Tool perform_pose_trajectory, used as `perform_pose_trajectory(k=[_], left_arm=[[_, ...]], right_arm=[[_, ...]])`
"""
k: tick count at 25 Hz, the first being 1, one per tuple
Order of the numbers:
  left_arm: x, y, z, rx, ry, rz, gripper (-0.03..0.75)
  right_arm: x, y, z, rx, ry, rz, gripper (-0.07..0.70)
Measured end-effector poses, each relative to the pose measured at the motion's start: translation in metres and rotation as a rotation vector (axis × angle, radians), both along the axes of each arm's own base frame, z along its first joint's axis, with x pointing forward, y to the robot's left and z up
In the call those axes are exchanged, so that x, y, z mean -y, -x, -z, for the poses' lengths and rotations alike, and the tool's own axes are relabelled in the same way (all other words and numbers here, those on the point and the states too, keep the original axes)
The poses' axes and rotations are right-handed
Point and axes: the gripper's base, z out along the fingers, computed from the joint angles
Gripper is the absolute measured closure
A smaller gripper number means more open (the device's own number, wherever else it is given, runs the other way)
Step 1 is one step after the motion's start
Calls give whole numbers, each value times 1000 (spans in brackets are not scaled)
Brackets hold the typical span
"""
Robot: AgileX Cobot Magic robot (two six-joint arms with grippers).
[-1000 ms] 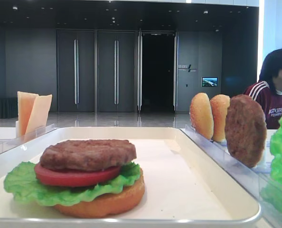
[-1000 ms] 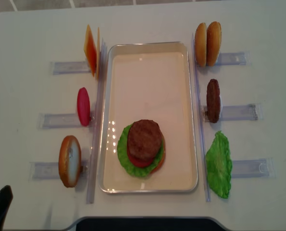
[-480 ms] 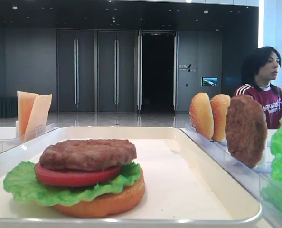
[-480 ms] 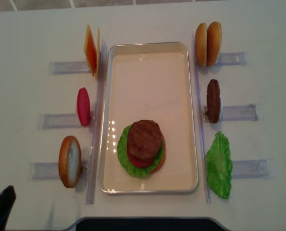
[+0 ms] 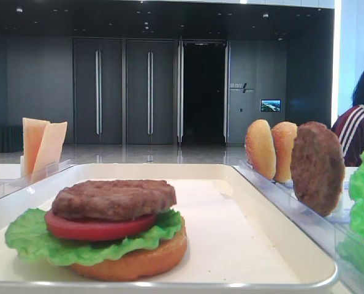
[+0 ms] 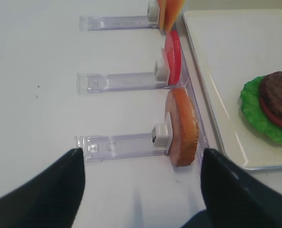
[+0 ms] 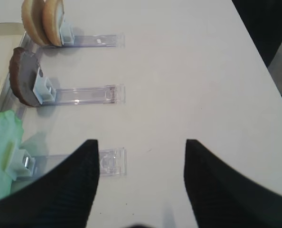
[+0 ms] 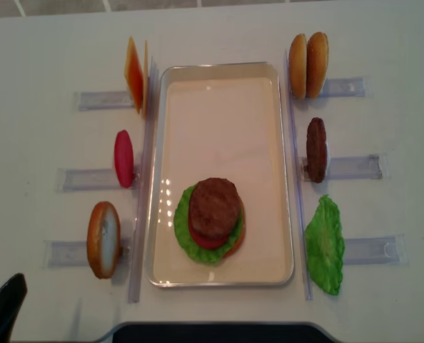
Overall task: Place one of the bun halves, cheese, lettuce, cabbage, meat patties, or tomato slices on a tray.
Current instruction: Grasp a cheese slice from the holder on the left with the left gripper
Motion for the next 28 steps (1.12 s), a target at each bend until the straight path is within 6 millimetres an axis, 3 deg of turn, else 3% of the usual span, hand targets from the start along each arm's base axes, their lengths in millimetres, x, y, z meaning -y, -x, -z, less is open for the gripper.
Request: perform_pose_trajectory(k=[6,12,20,28], left_arm=[[-1,-19,-14,-103,19,-14,136],[-3,-53,-35,-231,37,-38,136],[-5,-122,-68,-400,40,-43,136],[-9,-213,-96,-519,29,-45,136]], right_arm=[[0,0,0,0,0,0,220],[0,0,0,0,0,0,220],[0,0,0,0,0,0,220],[0,0,0,0,-1,0,220]])
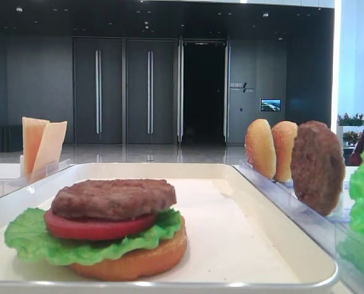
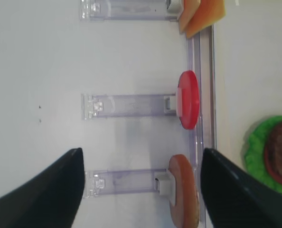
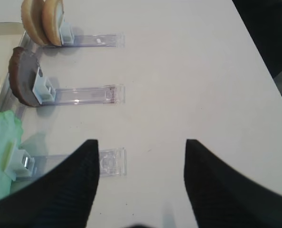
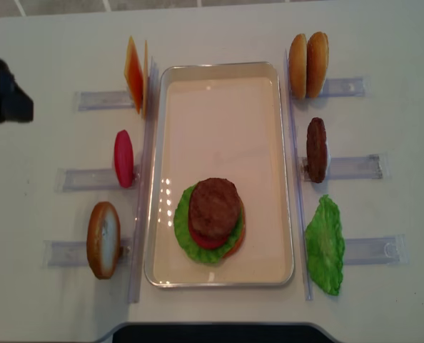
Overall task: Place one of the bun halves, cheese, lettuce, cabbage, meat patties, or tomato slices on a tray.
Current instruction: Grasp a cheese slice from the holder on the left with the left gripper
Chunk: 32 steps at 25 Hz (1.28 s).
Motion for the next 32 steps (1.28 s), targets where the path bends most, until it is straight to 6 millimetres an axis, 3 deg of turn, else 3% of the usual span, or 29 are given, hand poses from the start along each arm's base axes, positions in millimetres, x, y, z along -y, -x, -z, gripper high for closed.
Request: perform_pose_trajectory(k=[6,11,13,19,26,32], left_arm=[[-3,-67,-20,2,-4,2,136],[-4,-118,-20,15,-5,2,136],[-5,-136,-17,17,-9,2,136],[-9,-190,17,-37,-29,0,136],[-10,-219,56,-111,-26,-4,136],[-11,-221,60,-119,-27,-23,136]], right_arm=[[0,0,0,0,0,0,220],[0,0,0,0,0,0,220],[0,0,0,0,0,0,220],[0,0,0,0,0,0,220],[0,0,0,0,0,0,220],[0,0,0,0,0,0,220]])
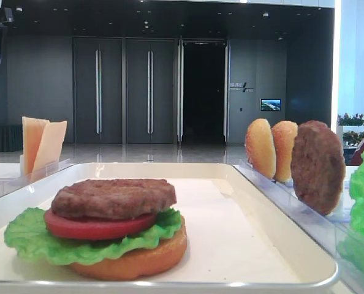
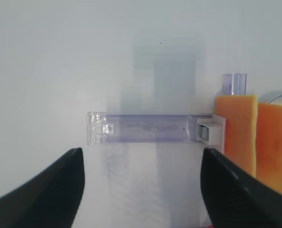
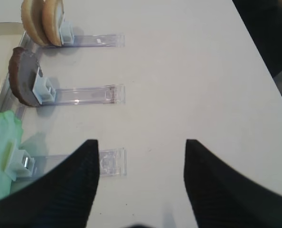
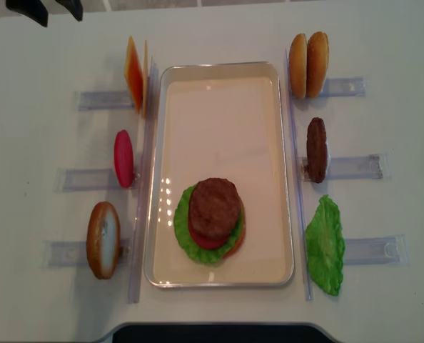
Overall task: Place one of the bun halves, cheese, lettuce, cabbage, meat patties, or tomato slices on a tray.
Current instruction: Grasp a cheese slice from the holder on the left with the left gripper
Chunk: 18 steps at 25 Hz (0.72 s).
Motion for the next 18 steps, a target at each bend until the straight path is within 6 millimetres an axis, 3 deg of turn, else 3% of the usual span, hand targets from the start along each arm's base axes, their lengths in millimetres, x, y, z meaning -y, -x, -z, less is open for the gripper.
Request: perform_pose_trajectory(k=[5,18], left_arm=[[12,-1,1,-3,-23,23,136],[111,-3,35,-74,-32,136,136]], right_arm=[[0,0,0,0,0,0,220],[0,0,0,0,0,0,220]])
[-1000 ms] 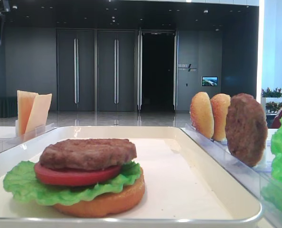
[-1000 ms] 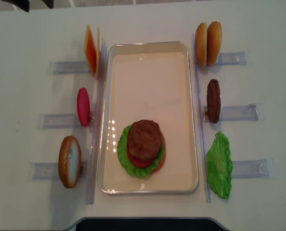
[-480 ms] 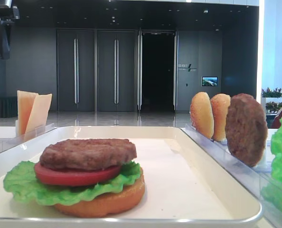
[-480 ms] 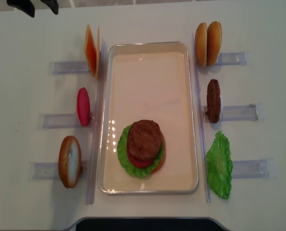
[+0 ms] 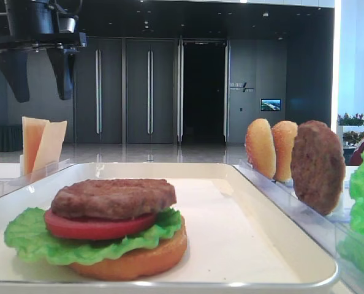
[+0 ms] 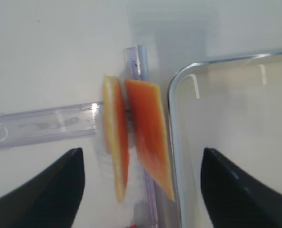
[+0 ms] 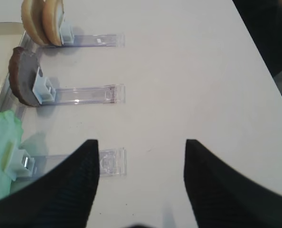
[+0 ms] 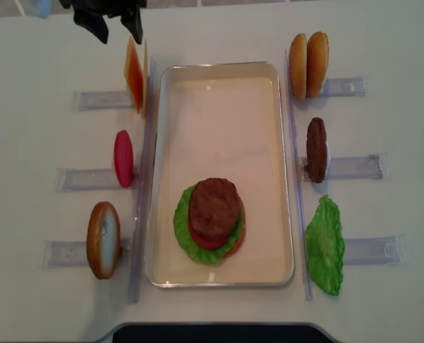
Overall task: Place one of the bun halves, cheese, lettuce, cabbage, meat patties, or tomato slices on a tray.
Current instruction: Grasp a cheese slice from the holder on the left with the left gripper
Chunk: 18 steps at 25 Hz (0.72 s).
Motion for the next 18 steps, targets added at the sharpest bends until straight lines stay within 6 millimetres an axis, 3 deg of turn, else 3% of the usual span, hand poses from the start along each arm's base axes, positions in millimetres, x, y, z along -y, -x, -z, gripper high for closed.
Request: perform_pose_trajectory(k=[9,18], left_arm=[[34,3,19,-38,-15,20,136],[36,2,26,-49,-25,11,136]], right_arm=[[0,0,0,0,0,0,220],[0,0,0,0,0,0,220]])
